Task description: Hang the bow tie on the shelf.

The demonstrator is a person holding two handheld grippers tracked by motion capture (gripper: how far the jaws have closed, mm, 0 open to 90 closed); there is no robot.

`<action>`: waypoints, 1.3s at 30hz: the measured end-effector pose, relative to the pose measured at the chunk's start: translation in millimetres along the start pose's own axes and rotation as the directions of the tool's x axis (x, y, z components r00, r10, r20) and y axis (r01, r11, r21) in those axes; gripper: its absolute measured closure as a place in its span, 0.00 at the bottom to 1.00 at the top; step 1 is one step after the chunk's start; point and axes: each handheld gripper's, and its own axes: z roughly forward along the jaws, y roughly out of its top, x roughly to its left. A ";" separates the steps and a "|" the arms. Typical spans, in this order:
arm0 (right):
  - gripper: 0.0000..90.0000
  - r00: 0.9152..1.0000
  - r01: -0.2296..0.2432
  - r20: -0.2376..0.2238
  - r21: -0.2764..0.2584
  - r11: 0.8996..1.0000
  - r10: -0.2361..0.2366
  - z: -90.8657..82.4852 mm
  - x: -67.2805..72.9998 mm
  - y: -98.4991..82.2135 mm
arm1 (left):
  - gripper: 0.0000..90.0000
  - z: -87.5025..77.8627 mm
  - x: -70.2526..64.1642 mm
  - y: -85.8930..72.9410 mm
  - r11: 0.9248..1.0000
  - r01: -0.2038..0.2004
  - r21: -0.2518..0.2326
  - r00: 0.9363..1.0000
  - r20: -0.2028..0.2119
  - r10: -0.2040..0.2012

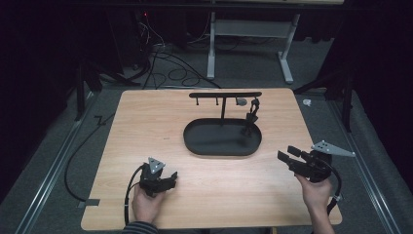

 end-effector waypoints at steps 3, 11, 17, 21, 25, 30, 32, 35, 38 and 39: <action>0.51 1.000 0.001 -0.002 -0.002 1.000 -0.001 0.3 -0.2 -1.7 | 0.29 0.0 0.0 0.0 1.000 0.000 0.000 1.000 0.000 0.000; 0.51 1.000 -0.007 -0.011 0.007 1.000 0.007 2.9 0.9 -6.3 | 0.29 0.0 0.0 0.0 1.000 0.000 0.000 1.000 0.000 0.000; 0.51 1.000 -0.009 -0.018 0.017 1.000 0.009 6.7 3.4 -10.5 | 0.29 0.0 0.0 0.0 1.000 0.000 0.000 1.000 0.000 0.000; 0.51 1.000 -0.011 -0.022 0.024 1.000 0.011 9.4 4.5 -13.4 | 0.29 0.0 0.0 0.0 1.000 0.000 0.000 1.000 0.000 0.000; 0.51 1.000 -0.010 -0.027 0.026 1.000 0.011 11.6 5.3 -15.7 | 0.29 0.0 0.0 0.0 1.000 0.000 0.000 1.000 0.000 0.000; 0.51 1.000 -0.007 -0.027 0.043 0.999 0.008 16.9 7.7 -20.2 | 0.29 0.0 0.0 0.0 1.000 0.000 0.000 1.000 0.000 0.000; 0.51 1.000 -0.007 -0.027 0.046 0.999 0.008 17.7 8.1 -20.9 | 0.29 0.0 0.0 0.0 1.000 0.000 0.000 1.000 0.000 0.000; 0.51 1.000 -0.005 -0.027 0.052 0.999 0.007 20.6 9.0 -23.7 | 0.29 0.0 0.0 0.0 1.000 0.000 0.000 1.000 0.000 0.000; 0.51 1.000 -0.006 -0.027 0.059 0.998 0.007 22.9 10.1 -25.6 | 0.29 0.0 0.0 0.0 1.000 0.000 0.000 1.000 0.000 0.000; 0.51 1.000 -0.003 -0.026 0.062 0.998 0.005 23.7 10.4 -26.1 | 0.29 0.0 0.0 0.0 1.000 0.000 0.000 1.000 0.000 0.000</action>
